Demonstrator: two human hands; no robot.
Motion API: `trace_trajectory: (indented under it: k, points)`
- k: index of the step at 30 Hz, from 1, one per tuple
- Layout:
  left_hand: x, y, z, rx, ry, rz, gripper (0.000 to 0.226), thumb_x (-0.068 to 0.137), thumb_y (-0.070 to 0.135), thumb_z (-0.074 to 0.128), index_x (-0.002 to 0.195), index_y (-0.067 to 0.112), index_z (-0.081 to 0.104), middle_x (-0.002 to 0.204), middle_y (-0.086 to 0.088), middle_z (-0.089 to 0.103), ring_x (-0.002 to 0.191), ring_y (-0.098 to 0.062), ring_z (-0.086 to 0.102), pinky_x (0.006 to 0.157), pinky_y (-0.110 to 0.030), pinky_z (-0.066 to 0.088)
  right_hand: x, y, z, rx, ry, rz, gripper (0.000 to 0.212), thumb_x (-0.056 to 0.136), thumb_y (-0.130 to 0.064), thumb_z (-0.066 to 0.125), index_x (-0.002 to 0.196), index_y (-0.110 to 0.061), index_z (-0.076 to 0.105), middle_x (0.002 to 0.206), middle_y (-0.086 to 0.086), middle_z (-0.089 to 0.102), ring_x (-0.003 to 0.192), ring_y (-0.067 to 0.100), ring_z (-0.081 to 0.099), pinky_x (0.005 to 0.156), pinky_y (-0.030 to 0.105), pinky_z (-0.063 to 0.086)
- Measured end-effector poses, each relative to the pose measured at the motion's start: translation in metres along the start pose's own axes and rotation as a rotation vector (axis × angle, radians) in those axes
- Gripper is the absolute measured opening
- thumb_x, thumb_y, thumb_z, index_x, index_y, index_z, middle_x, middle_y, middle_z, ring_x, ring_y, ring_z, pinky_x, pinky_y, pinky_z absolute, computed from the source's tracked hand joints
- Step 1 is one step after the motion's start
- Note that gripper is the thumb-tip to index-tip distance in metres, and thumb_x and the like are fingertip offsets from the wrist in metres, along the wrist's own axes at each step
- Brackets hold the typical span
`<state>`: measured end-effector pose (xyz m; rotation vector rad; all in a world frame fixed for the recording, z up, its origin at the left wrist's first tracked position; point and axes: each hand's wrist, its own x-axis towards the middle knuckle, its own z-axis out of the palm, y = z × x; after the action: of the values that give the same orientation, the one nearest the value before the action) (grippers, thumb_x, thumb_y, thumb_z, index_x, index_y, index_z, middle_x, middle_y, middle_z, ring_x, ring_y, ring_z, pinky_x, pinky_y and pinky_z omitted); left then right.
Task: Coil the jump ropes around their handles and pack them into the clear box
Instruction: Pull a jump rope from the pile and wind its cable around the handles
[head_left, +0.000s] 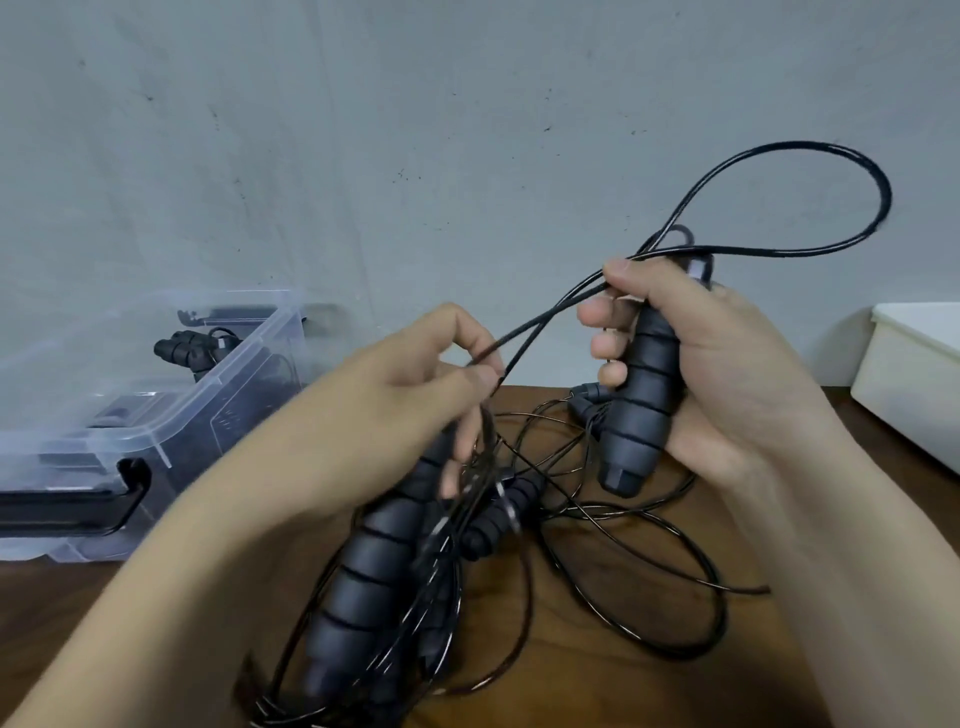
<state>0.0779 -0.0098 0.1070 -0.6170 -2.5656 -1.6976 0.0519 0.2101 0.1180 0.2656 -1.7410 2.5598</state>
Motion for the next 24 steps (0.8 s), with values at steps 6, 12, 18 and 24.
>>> trace_trajectory:
  k: [6, 12, 18, 24]
  points:
    - [-0.002, 0.009, -0.034, -0.293, 0.141, -0.048, 0.014, 0.099, 0.017, 0.059, 0.087, 0.012, 0.058, 0.061, -0.010, 0.048, 0.042, -0.021, 0.044, 0.047, -0.024, 0.041, -0.001, 0.006, 0.004, -0.148, -0.140, 0.127, 0.032, 0.092, -0.039, 0.076, 0.090, -0.011, 0.063, 0.075, 0.013, 0.072, 0.052, 0.018, 0.064, 0.045, 0.025, 0.050]
    - [0.004, 0.012, -0.046, -0.660, 0.240, -0.110, 0.017, 0.087, 0.030, 0.062, 0.081, 0.016, 0.053, 0.059, 0.001, 0.043, 0.040, -0.014, 0.041, 0.038, -0.023, 0.037, -0.007, 0.011, 0.008, -0.169, -0.299, 0.259, 0.032, 0.092, -0.040, 0.075, 0.083, -0.013, 0.060, 0.070, 0.014, 0.063, 0.048, 0.021, 0.056, 0.046, 0.027, 0.049]
    - [0.011, 0.011, 0.001, -0.569, 0.215, -0.147, 0.019, 0.072, 0.039, 0.070, 0.067, 0.021, 0.068, 0.065, -0.009, 0.065, 0.053, -0.024, 0.059, 0.041, -0.025, 0.045, -0.013, 0.018, 0.018, -0.063, -0.365, 0.311, 0.035, 0.086, -0.044, 0.076, 0.083, -0.012, 0.060, 0.073, 0.011, 0.061, 0.054, 0.020, 0.058, 0.045, 0.028, 0.048]
    - [0.007, 0.009, 0.042, -0.727, 0.364, -0.150, 0.020, 0.106, 0.027, 0.058, 0.094, 0.011, 0.058, 0.070, -0.016, 0.056, 0.053, -0.025, 0.051, 0.052, -0.034, 0.045, -0.018, 0.035, 0.025, -0.162, -0.306, 0.231, 0.040, 0.093, -0.053, 0.073, 0.091, -0.013, 0.070, 0.086, 0.012, 0.062, 0.072, 0.024, 0.060, 0.060, 0.036, 0.054]
